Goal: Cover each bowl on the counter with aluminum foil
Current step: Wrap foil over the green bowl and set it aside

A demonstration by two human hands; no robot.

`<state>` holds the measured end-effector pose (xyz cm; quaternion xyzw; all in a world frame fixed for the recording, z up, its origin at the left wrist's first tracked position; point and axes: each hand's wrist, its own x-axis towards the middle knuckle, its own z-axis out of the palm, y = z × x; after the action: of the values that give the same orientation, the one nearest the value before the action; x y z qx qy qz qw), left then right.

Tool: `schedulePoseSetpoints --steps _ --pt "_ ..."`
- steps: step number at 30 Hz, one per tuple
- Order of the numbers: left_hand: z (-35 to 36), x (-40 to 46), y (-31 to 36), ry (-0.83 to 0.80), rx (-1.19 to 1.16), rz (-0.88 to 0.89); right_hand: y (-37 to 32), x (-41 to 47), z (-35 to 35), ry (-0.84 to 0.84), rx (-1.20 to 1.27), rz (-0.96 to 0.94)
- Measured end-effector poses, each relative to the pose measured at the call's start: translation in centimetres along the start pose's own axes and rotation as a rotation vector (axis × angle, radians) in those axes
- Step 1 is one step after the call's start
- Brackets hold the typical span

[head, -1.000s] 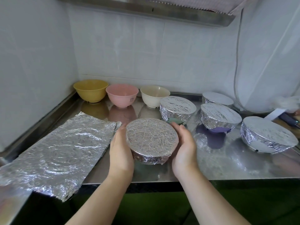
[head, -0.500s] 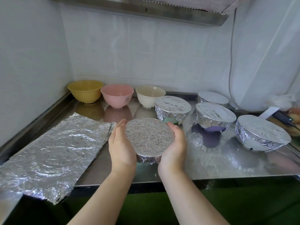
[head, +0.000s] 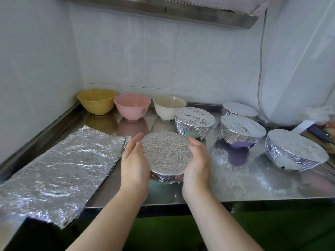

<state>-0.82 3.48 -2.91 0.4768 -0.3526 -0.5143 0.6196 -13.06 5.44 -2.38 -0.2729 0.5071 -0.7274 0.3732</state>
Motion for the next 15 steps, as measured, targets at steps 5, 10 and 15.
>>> schedulePoseSetpoints --steps 5,10,15 --pt "-0.1 0.7 2.3 -0.075 0.167 0.01 -3.0 2.9 -0.6 -0.116 -0.53 -0.193" --pt "1.4 1.9 3.9 -0.146 0.388 0.125 -5.7 4.3 0.8 -0.484 -1.059 -0.294" --pt "1.5 2.0 2.4 -0.111 0.285 0.092 -4.7 4.9 0.9 -0.41 -0.935 -0.208"
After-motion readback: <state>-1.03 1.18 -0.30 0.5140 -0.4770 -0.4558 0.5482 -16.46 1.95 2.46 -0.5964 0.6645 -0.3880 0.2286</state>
